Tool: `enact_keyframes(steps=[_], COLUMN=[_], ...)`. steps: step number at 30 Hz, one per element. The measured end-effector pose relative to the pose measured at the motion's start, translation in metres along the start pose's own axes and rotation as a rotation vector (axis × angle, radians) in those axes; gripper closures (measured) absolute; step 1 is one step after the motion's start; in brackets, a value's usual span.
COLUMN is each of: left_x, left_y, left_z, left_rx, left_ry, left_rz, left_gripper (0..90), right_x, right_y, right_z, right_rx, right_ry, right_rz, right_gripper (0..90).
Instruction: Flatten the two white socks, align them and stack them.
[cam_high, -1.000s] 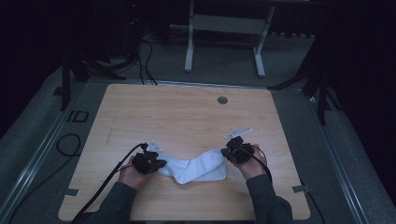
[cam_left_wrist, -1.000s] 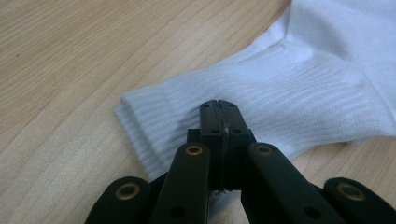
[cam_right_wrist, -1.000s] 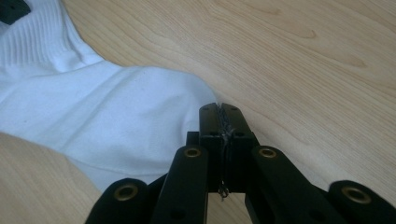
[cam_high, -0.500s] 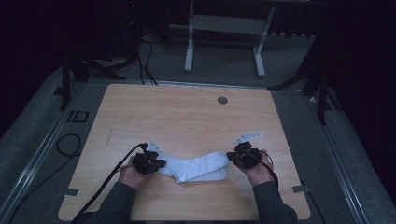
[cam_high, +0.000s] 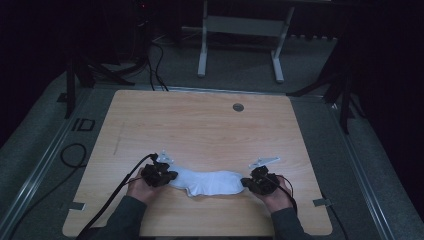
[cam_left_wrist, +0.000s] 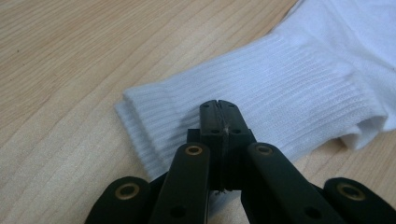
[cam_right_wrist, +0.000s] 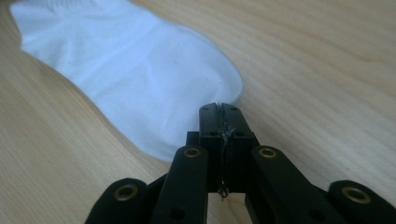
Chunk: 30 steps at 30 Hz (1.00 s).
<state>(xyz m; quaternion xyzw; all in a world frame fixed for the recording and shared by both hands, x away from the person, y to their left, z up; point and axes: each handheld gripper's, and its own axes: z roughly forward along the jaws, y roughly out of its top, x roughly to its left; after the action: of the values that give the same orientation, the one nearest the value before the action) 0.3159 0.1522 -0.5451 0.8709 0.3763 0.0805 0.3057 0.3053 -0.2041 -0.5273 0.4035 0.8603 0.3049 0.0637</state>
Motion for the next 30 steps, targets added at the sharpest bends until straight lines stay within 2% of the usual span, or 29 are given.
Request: enact_keyframes(steps=[6, 7, 11, 17, 22, 26, 30], left_x=[0.0, 0.0, 0.0, 0.002, 0.006, 0.012, 0.021], left_y=[0.0, 0.0, 0.0, 0.001, 0.002, 0.0, -0.003], left_z=[0.0, 0.0, -0.002, -0.006, -0.015, -0.022, -0.028], left_rx=[-0.003, -0.005, -0.014, -0.015, -0.043, -0.062, -0.079], left_ry=[0.001, -0.001, -0.004, 0.003, 0.026, 0.053, 0.08], left_rz=[-0.003, -0.008, -0.008, -0.005, -0.016, -0.029, -0.062], left_gripper=[90.0, 89.9, 86.2, 80.6, 79.4, 78.1, 77.6], right_x=[-0.002, -0.004, -0.009, -0.021, -0.03, -0.036, -0.04], right_y=[-0.002, -0.001, 0.001, 0.002, 0.004, 0.005, 0.003], right_z=[0.006, 0.002, -0.007, -0.018, -0.025, -0.026, -0.025], right_rx=[0.018, -0.004, -0.047, -0.09, -0.124, -0.123, -0.118], right_ry=[0.005, -0.002, -0.019, -0.041, -0.052, -0.065, -0.077], right_rz=[0.003, 0.005, 0.031, 0.063, 0.09, 0.092, 0.102], right_gripper=[84.6, 77.3, 69.8, 63.9, 62.9, 62.5, 62.6])
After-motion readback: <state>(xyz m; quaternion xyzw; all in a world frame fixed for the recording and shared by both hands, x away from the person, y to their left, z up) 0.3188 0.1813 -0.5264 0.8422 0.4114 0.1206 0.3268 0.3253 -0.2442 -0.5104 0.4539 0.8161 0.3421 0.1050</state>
